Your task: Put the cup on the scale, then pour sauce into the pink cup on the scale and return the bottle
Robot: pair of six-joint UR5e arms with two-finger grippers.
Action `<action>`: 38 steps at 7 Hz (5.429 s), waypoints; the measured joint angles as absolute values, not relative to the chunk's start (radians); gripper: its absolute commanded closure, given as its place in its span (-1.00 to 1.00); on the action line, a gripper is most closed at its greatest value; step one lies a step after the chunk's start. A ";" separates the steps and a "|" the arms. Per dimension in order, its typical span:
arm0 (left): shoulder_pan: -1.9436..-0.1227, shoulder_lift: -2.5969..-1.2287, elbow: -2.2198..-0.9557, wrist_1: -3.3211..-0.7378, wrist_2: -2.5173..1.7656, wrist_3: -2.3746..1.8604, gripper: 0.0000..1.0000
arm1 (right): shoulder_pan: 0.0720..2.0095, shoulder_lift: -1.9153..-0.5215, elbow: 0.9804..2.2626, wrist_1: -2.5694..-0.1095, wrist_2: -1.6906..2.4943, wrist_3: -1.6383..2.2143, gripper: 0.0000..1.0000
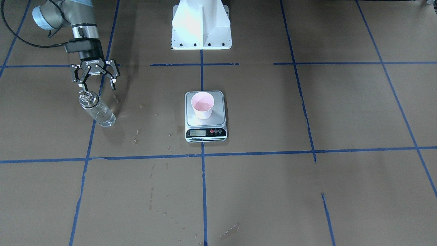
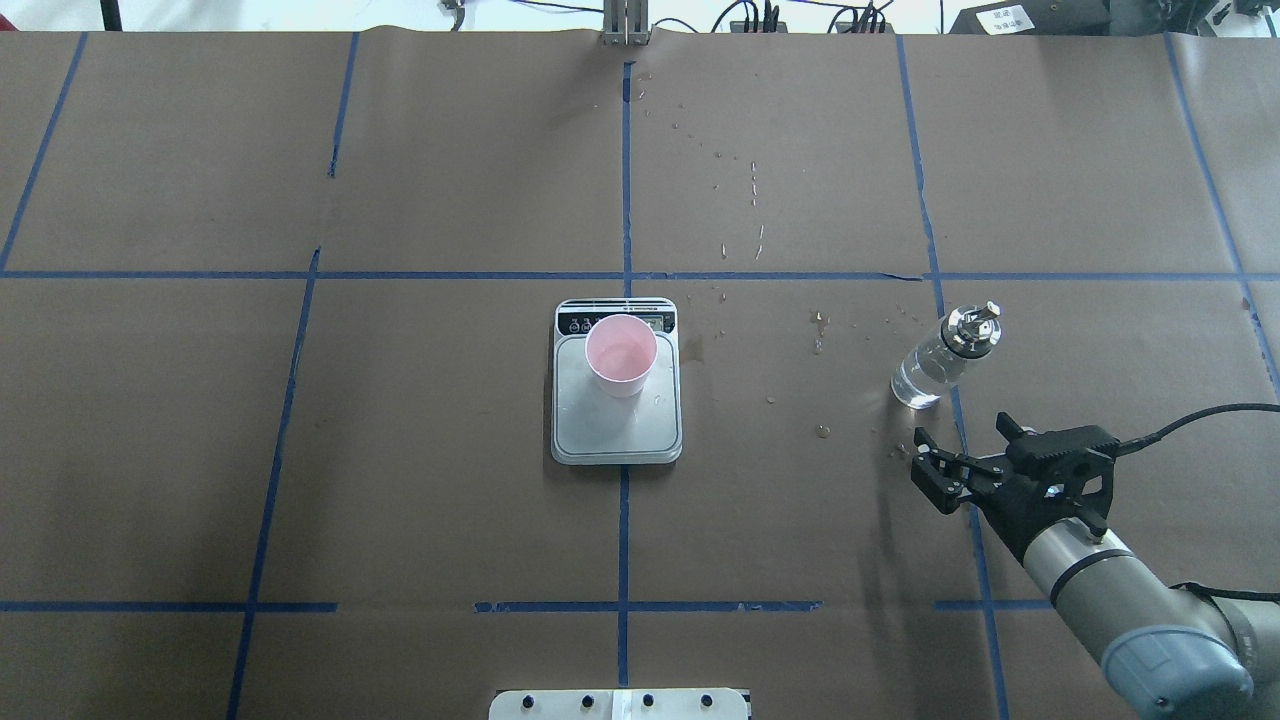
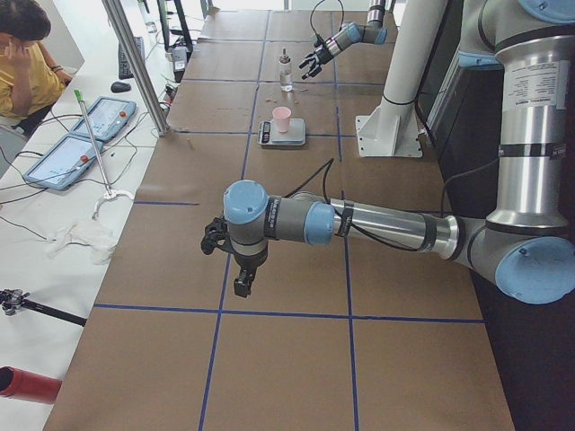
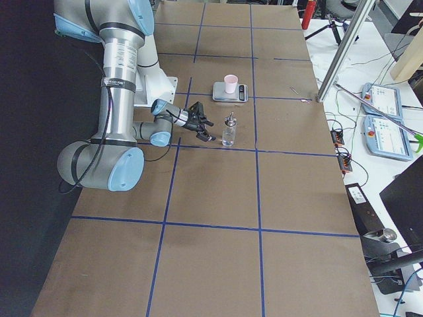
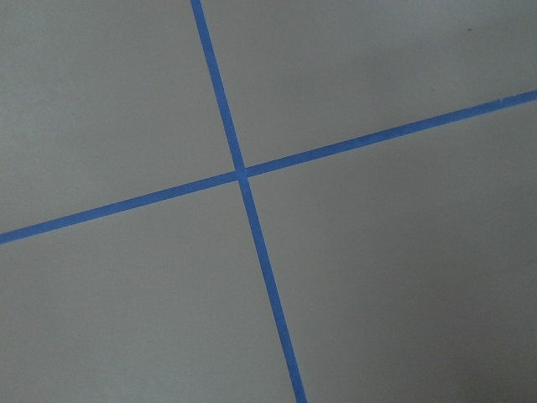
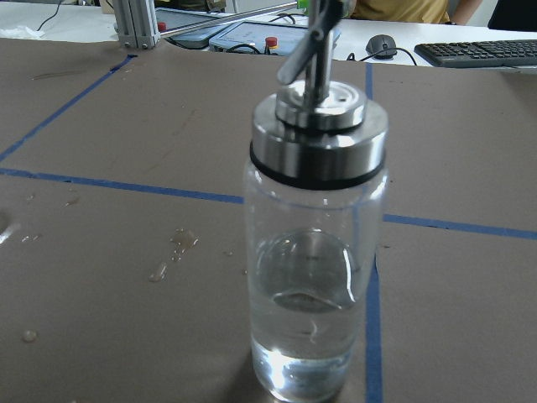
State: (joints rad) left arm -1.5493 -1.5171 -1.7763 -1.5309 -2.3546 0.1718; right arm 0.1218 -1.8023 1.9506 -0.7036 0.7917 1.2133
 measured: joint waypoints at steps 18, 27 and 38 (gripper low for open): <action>-1.547 -1.517 -1.767 -1.551 -2.355 0.172 -1.00 | 1.519 -1.794 1.759 -1.566 2.325 -0.046 -1.00; -1.529 -1.520 -1.762 -1.561 -2.355 0.173 -1.00 | 1.519 -1.775 1.735 -1.565 2.366 -0.046 -1.00; -1.525 -1.517 -1.755 -1.554 -2.355 0.173 -1.00 | 1.519 -1.773 1.728 -1.563 2.361 -0.048 -1.00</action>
State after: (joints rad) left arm -1.5248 -1.5174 -1.7550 -1.5539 -2.3547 0.1729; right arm 1.5186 -1.7735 1.7281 -1.5631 2.3609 -0.0475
